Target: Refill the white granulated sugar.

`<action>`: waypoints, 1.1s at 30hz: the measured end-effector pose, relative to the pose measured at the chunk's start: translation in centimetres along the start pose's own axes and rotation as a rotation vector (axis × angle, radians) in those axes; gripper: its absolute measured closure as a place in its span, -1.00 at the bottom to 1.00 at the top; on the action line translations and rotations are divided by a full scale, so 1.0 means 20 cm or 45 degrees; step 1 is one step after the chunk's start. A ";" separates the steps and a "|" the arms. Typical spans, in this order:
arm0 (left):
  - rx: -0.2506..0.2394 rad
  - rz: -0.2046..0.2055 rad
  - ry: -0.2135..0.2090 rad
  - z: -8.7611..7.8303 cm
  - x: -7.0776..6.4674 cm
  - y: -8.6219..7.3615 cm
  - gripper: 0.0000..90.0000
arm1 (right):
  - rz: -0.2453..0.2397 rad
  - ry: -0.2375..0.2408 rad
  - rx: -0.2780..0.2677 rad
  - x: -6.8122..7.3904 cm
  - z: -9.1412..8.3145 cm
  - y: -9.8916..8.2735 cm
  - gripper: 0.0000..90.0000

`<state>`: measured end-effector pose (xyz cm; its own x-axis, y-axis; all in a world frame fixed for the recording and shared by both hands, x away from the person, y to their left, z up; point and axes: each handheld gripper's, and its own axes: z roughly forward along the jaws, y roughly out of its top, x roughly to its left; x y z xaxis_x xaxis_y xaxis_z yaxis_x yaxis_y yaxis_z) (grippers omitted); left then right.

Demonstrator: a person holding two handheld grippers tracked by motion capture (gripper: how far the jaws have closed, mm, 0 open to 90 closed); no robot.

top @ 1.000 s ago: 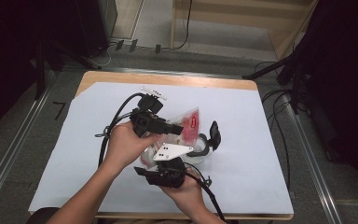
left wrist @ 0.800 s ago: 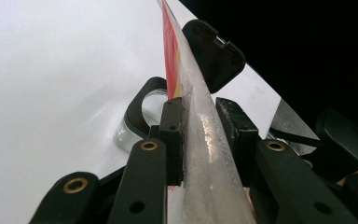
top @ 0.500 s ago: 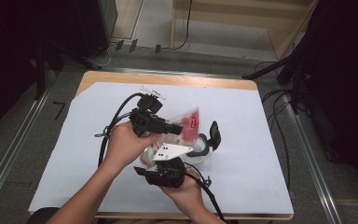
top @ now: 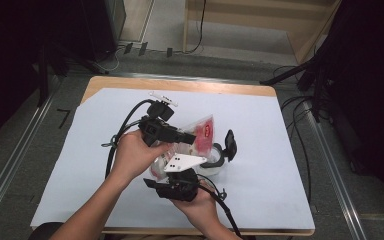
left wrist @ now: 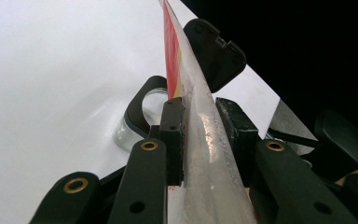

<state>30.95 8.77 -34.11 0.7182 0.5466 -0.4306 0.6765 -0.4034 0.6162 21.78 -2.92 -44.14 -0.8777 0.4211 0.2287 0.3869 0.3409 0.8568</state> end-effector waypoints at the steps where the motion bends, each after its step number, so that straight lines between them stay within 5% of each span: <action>1: 0.003 -0.002 0.002 0.00 0.00 0.00 0.64 | -0.002 0.000 -0.001 0.00 0.00 0.00 0.41; 33: 0.001 -0.009 -0.005 0.00 0.00 0.00 0.64 | -0.001 -0.007 -0.005 0.00 0.00 0.00 0.41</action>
<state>31.02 8.74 -34.15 0.7140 0.5467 -0.4374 0.6816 -0.4002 0.6126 21.68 -2.93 -44.18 -0.8766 0.4251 0.2255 0.3847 0.3378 0.8590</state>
